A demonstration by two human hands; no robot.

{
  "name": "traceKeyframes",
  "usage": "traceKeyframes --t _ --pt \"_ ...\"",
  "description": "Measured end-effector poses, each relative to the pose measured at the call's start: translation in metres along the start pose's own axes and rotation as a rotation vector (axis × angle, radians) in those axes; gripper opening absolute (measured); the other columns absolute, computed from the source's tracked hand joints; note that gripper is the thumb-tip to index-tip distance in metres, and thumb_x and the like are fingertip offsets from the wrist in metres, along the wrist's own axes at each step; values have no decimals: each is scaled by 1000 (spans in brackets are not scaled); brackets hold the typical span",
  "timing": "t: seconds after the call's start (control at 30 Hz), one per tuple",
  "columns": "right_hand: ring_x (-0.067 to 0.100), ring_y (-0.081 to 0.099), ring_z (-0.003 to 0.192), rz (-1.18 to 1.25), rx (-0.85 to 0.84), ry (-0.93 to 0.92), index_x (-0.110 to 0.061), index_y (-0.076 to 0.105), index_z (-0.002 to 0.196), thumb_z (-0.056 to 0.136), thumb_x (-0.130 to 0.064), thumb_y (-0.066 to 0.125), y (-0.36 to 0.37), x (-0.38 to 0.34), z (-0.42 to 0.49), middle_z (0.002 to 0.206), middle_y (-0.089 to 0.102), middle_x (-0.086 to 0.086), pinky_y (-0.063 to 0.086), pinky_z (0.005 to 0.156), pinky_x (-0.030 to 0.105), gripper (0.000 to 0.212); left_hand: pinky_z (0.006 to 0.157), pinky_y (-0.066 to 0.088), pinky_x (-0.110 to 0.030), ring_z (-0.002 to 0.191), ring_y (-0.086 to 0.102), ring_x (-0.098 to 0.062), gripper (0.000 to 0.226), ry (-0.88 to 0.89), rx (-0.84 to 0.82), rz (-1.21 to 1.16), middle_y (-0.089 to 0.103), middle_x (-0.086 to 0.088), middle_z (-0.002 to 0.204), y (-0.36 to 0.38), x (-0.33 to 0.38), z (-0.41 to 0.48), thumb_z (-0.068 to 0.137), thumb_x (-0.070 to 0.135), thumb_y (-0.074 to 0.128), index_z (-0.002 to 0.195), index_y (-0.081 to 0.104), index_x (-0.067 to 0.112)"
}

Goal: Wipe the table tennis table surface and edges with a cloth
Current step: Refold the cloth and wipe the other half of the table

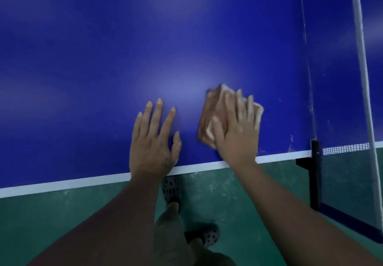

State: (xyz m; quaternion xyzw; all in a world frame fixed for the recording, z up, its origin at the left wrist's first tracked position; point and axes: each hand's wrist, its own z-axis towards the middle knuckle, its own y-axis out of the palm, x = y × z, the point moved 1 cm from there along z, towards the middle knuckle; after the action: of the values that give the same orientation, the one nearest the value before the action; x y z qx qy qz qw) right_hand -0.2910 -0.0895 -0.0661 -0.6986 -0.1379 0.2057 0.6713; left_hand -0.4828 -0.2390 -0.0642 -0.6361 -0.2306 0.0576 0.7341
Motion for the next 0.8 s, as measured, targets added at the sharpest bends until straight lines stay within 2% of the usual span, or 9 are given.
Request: traceKeyframes --t 0.13,0.23,0.3,0.4,0.47,0.5,0.57,0.67,0.8 --pt "33 11 167 10 -106 -277 -26 22 172 109 -63 40 -4 33 -55 180 17 0 14 130 67 75 136 18 -55 169 15 -33 65 -6 -10 -2 22 -12 181 3 -1 0 112 43 42 171 36 15" --pt "33 11 167 9 -162 -349 -27 28 171 108 -66 38 -16 67 -43 180 18 -1 16 129 67 75 136 18 -55 169 15 -33 64 -7 -11 -21 23 -12 181 3 -1 0 112 41 42 169 38 13" --pt "32 8 167 9 -138 -217 -27 23 172 108 -65 35 -18 75 -6 180 16 0 10 132 64 75 136 20 -55 169 17 -33 62 -11 -1 -24 25 -13 180 3 -1 0 112 38 44 168 40 11" --pt "33 5 167 28 -46 171 -27 16 173 108 -65 27 -16 59 74 181 13 3 5 132 61 76 135 21 -55 169 18 -33 62 -18 13 -39 27 -13 179 3 0 1 112 33 44 167 40 6" --pt "33 4 167 46 -33 273 -27 15 173 106 -68 22 -12 28 118 181 12 3 4 131 63 79 136 20 -54 169 18 -32 62 -21 23 -41 27 -13 179 4 -1 0 112 31 43 167 38 4" --pt "34 5 167 45 -30 233 -28 16 173 106 -68 23 -10 9 130 181 12 3 3 131 63 78 136 19 -53 169 18 -32 62 -21 28 -42 27 -13 179 4 -1 1 113 30 42 168 37 3" --pt "34 7 167 29 -35 12 -29 19 172 106 -66 30 -3 -26 128 180 15 2 2 132 63 77 136 21 -53 168 21 -32 61 -29 44 -59 29 -14 178 4 0 1 113 29 41 167 37 1" --pt "32 12 166 18 -22 -306 -29 28 170 106 -63 43 2 -43 71 179 21 1 11 130 65 74 135 24 -55 166 26 -34 59 -43 55 -98 33 -18 176 1 0 2 113 25 43 165 39 -2" --pt "33 10 167 77 -93 -419 -30 28 170 105 -63 49 0 -7 -33 180 17 -1 16 128 69 76 136 20 -53 167 23 -33 60 -34 22 -66 30 -17 177 0 0 1 114 28 42 166 38 -1"
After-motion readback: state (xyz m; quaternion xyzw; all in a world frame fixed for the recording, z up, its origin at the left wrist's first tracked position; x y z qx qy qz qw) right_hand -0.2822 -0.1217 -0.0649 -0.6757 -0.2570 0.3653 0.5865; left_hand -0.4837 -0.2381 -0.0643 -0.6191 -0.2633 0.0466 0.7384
